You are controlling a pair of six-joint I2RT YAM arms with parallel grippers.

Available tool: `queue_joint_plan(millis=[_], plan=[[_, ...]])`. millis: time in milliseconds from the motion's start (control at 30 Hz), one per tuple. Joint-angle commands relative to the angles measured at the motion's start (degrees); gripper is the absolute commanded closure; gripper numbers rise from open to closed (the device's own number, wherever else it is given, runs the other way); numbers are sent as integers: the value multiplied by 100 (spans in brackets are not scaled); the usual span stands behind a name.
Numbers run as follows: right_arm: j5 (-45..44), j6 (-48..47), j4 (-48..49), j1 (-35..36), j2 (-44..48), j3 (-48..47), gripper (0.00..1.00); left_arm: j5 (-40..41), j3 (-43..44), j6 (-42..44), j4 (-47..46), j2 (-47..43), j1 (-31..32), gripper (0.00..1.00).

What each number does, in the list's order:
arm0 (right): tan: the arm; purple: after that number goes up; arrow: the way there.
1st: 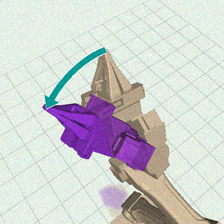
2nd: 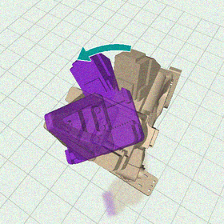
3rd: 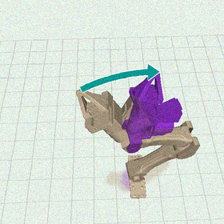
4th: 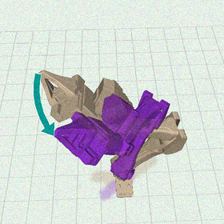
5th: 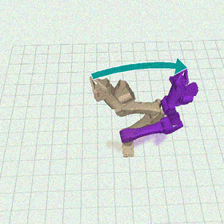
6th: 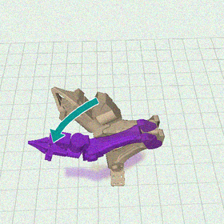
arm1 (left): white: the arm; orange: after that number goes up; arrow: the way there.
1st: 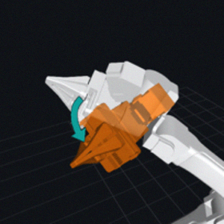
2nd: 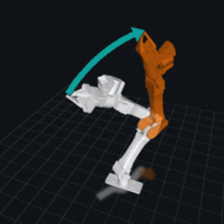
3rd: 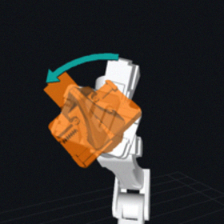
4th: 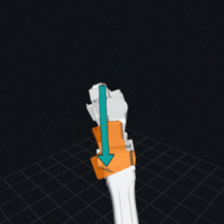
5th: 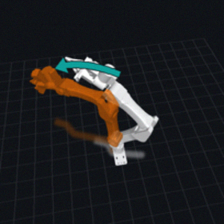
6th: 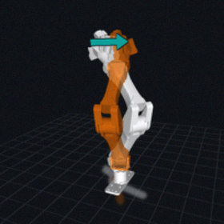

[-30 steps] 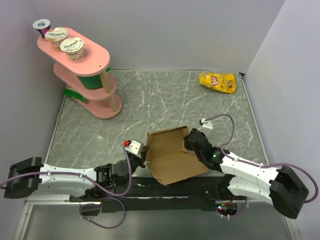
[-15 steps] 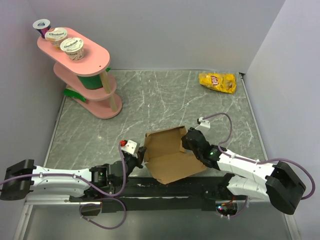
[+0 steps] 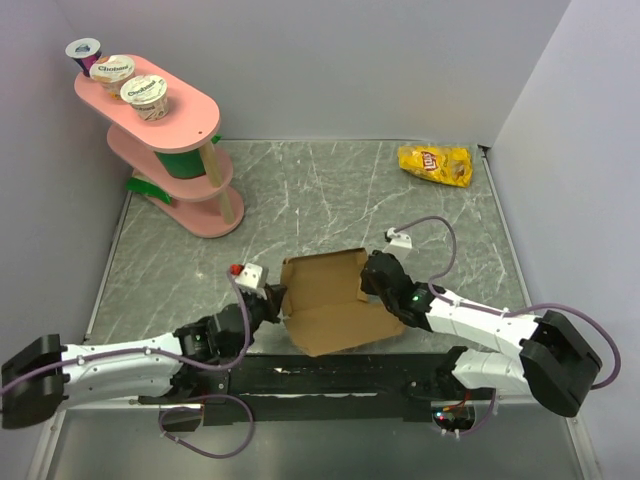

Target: Fold the paper box

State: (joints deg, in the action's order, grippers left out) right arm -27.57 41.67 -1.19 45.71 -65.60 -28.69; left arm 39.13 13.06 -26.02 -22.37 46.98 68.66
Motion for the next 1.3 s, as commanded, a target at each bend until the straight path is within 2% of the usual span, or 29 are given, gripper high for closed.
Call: queue_joint_plan(millis=[0, 100, 167, 233, 267, 333, 367, 400, 500, 533, 567, 600, 633, 733, 800, 933, 1033, 1133, 1167, 1267], plan=[[-952, -397, -549, -274, -452, -295, 100, -899, 117, -465, 400, 564, -862, 99], [-829, -362, -575, -230, -672, -479, 98, -1021, 486, -561, 522, 1257, -1073, 99], [-794, -352, -707, -221, -769, -690, 90, -1074, 819, -711, 751, 1654, -1136, 99], [-654, -414, -725, -195, -796, -839, 70, -1319, 1005, -878, 874, 2226, -1320, 99], [-575, -492, -707, -203, -779, -858, 51, -1399, 1145, -1061, 979, 2367, -1381, 99], [-267, -545, -733, -221, -647, -928, 31, -1583, 1251, -1334, 1076, 2658, -1531, 99], [-170, -563, -760, -229, -577, -954, 23, -1628, 1365, -1388, 1190, 2693, -1566, 85], [-13, -590, -795, -247, -411, -972, 20, -1689, 1409, -1423, 1243, 2676, -1619, 72], [505, -748, -926, -527, -25, -1086, 13, -1900, 1559, -1467, 1428, 2396, -1716, 48], [1038, -844, -953, -824, 64, -1156, 12, -1936, 1664, -1459, 1498, 2325, -1742, 42], [1270, -897, -979, -932, 265, -1174, 11, -1988, 1708, -1450, 1577, 2246, -1768, 29], [1428, -967, -980, -1002, 389, -1183, 11, -2023, 1752, -1424, 1717, 2080, -1830, 25], [1648, -1194, -971, -1047, 538, -1157, 10, -2059, 1848, -1380, 1788, 2000, -1848, 17], [1703, -1450, -1338, -1100, 1153, -1209, 10, -2278, 1911, -1310, 1947, 1710, -2093, 5], [1650, -1565, -1758, -1135, 1672, -1314, 10, -2620, 1902, -1239, 1921, 1569, -2470, 2], [1719, -1530, -2629, -1249, 2524, -1499, 10, -3358, 1980, -845, 1641, 1682, -3244, 1], [2202, -1364, -3322, -1258, 3105, -1429, 15, -3965, 2374, -581, 1290, 2165, -3631, 6], [2721, -1188, -3843, -1258, 3562, -1412, 23, -4413, 3032, -370, 1174, 2981, -3755, 12], [3009, -1179, -4036, -1249, 3702, -1420, 31, -4528, 3210, -325, 1165, 3201, -3764, 14], [4169, -1144, -4004, -1223, 3801, -1307, 41, -4871, 3773, -263, 1060, 4210, -3790, 19]])
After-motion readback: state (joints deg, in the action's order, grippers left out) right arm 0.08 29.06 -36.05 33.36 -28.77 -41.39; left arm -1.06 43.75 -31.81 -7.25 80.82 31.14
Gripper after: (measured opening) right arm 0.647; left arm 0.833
